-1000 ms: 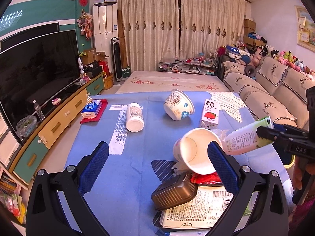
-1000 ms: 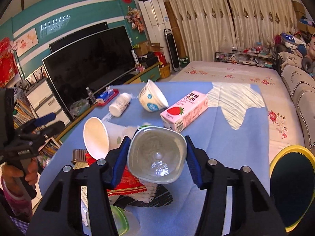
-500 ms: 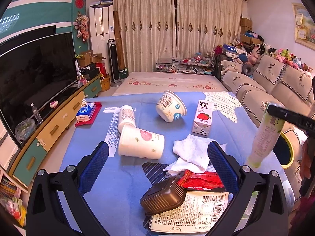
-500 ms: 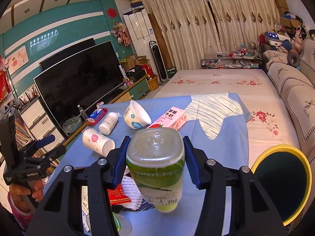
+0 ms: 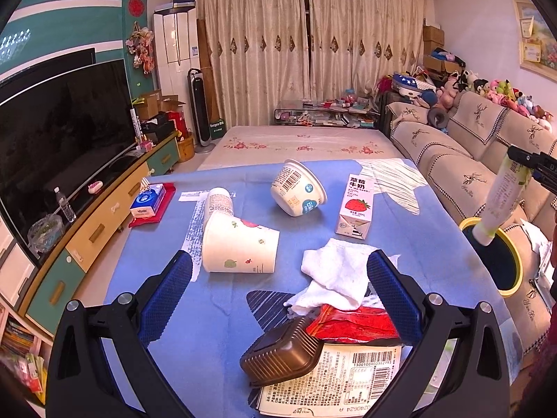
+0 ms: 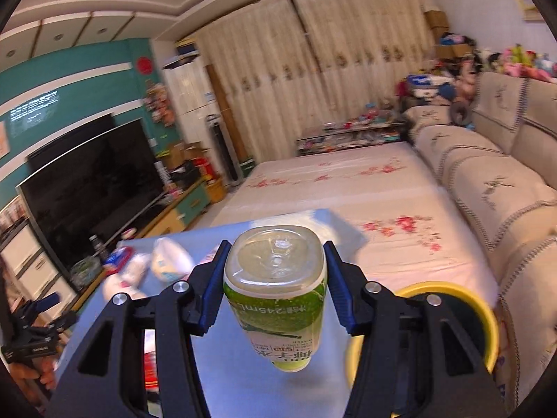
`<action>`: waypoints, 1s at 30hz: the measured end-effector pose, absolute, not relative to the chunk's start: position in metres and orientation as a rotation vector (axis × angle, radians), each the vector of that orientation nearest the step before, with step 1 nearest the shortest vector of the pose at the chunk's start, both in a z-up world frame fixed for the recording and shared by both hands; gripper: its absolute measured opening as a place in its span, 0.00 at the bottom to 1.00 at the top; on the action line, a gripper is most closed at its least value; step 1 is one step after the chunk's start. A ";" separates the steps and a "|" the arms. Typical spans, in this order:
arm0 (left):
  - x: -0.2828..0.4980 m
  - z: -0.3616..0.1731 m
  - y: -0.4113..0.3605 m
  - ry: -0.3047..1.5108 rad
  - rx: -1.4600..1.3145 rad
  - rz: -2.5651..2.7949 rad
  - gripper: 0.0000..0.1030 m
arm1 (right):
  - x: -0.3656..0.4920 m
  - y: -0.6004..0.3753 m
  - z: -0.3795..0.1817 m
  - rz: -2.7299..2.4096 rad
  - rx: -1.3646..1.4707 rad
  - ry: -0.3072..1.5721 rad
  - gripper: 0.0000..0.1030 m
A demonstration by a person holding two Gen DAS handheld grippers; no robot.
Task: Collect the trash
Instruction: 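Carry the coconut water bottle with the right gripper over the yellow bin, then open the right gripper to drop the bottle into the bin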
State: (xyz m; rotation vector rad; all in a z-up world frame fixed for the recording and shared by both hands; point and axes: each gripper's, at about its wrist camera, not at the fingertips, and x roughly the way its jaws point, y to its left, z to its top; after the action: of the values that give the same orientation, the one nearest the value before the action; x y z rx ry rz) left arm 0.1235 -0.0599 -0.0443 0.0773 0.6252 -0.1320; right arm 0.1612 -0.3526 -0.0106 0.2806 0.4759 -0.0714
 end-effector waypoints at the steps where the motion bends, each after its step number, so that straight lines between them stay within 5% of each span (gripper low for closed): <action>1: 0.124 -0.045 -0.061 0.627 0.078 -0.133 0.96 | 0.163 -0.365 -0.016 -0.113 0.282 0.485 0.49; 15: 0.139 -0.052 -0.067 0.666 0.103 -0.125 0.96 | 0.203 -0.437 -0.191 -0.411 0.320 0.942 0.49; 30: 0.162 -0.058 -0.039 0.732 0.080 -0.115 0.96 | 0.204 -0.425 -0.198 -0.400 0.302 1.006 0.49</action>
State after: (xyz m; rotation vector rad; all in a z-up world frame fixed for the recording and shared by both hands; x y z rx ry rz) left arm 0.1623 -0.0389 -0.0585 0.0800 0.7324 -0.1151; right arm 0.2038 -0.4249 -0.1976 0.3015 1.0060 -0.4004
